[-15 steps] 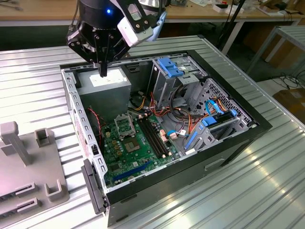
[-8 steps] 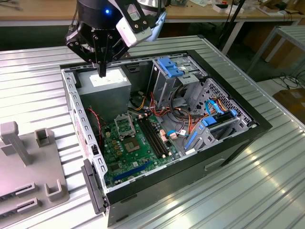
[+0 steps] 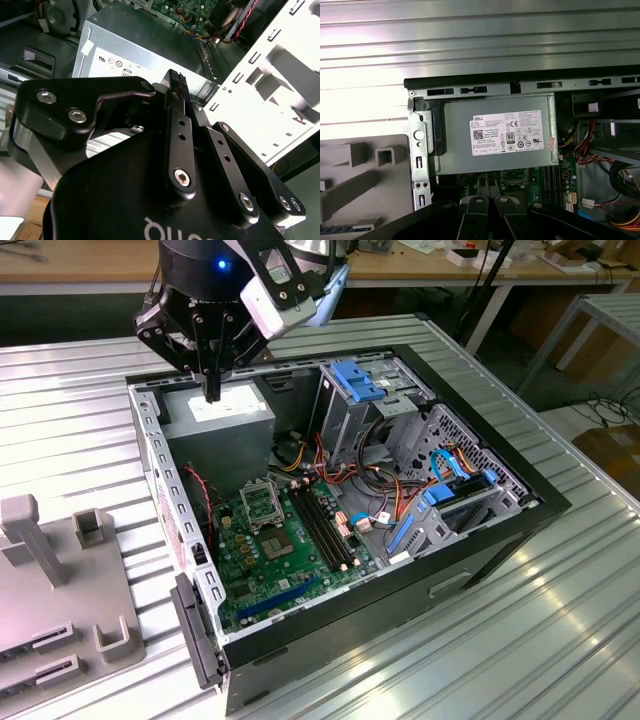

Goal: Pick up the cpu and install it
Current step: 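Reach for the cpu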

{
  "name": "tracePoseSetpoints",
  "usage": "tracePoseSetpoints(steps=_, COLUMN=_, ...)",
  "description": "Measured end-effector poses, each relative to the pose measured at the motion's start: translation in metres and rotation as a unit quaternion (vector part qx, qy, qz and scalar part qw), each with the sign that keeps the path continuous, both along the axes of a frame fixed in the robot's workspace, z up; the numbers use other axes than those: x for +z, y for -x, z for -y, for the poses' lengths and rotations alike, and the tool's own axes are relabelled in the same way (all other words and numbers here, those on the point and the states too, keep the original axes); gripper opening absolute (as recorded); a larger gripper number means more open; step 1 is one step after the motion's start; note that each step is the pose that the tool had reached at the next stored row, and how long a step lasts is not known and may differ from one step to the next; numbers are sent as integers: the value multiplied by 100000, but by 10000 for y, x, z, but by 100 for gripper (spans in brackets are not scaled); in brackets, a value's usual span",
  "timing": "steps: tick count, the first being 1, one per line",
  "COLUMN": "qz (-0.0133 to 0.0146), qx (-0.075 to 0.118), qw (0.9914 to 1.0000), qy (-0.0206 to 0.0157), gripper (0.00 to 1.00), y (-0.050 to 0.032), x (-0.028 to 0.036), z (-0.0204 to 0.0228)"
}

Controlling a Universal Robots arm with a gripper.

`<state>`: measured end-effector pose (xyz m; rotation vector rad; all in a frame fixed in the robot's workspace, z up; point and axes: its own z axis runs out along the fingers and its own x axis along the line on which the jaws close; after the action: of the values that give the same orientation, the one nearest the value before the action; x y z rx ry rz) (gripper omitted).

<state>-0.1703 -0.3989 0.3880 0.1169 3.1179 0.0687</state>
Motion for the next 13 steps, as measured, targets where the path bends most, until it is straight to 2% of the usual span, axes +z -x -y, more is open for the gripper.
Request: tracePoseSetpoints(steps=13, qz=0, qx=0, qw=100000, qy=2, gripper=11, y=42, x=-4, z=0)
